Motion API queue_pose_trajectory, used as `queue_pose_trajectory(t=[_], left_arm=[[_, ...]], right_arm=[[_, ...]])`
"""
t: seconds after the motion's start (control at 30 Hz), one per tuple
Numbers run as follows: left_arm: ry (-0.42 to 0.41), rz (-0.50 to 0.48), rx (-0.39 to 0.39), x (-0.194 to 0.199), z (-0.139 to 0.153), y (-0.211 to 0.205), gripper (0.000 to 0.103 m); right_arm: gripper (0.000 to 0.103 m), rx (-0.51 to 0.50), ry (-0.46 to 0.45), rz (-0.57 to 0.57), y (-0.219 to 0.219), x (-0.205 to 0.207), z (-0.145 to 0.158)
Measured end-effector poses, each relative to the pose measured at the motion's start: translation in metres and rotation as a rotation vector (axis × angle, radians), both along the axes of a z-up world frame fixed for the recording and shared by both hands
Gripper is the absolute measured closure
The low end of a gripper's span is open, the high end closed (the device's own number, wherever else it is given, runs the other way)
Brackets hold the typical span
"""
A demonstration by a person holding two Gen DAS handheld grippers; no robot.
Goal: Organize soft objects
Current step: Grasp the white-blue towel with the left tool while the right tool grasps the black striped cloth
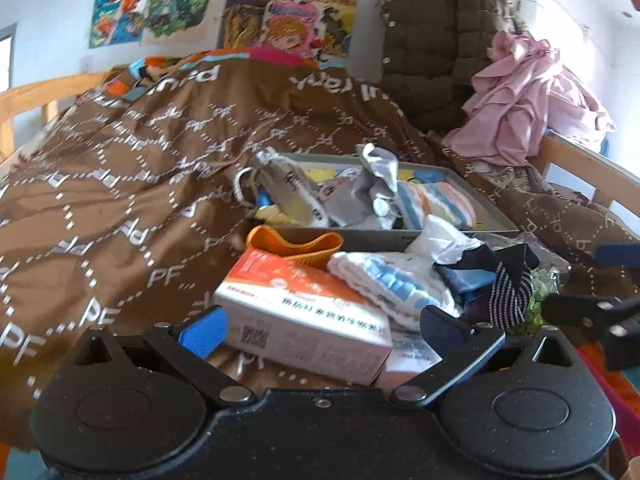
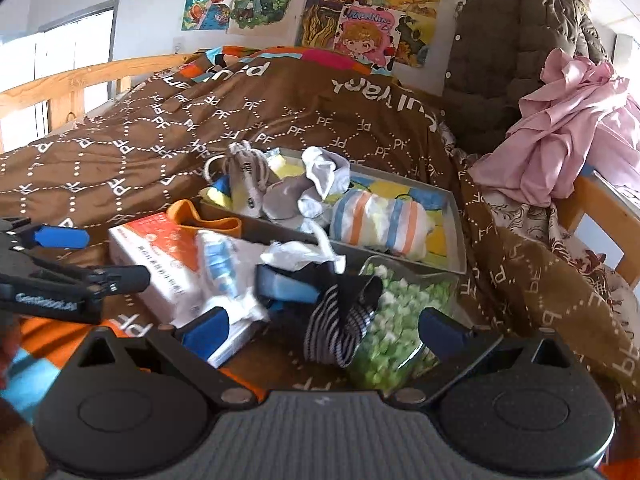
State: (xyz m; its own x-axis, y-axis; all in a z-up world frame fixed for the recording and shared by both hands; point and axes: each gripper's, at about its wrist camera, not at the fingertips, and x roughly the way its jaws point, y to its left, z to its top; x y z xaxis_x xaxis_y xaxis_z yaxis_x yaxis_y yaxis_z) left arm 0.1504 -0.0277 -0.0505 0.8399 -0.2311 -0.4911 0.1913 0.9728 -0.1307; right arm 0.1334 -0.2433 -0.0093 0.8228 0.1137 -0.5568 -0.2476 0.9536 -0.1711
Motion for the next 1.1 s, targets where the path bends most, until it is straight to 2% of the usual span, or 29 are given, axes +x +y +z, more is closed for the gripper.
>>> queue_pose_trajectory(t=[0.2, 0.37, 0.43, 0.67, 0.8, 0.97, 1.1], left_arm=[[-0.042, -0.108, 0.011, 0.019, -0.002, -0.016, 0.001], [-0.091, -0.244, 0.079, 0.033, -0.007, -0.031, 0.001], [-0.094, -0.273, 0.111, 0.036, -0.009, -0.034, 0.001], [-0.069, -0.377, 0.124, 0.046, -0.022, -0.042, 0.001], [-0.092, -0.431, 0.193, 0.047, -0.028, -0.054, 0.001], [-0.107, -0.487, 0.238, 0.045, -0.033, -0.061, 0.017], [-0.108, -0.475, 0.265, 0.046, -0.036, -0.063, 0.029]], right_arm=[[0.000, -0.033, -0.001, 0.011, -0.007, 0.020, -0.012], [0.000, -0.137, -0.027, 0.059, -0.004, 0.032, -0.024], [0.000, -0.166, -0.028, 0.090, -0.003, 0.035, -0.028], [0.001, -0.297, -0.039, 0.175, 0.007, 0.045, -0.045], [0.005, -0.387, -0.060, 0.198, 0.014, 0.047, -0.054], [0.014, -0.462, -0.082, 0.207, 0.020, 0.048, -0.063], [0.022, -0.484, -0.084, 0.218, 0.023, 0.050, -0.064]])
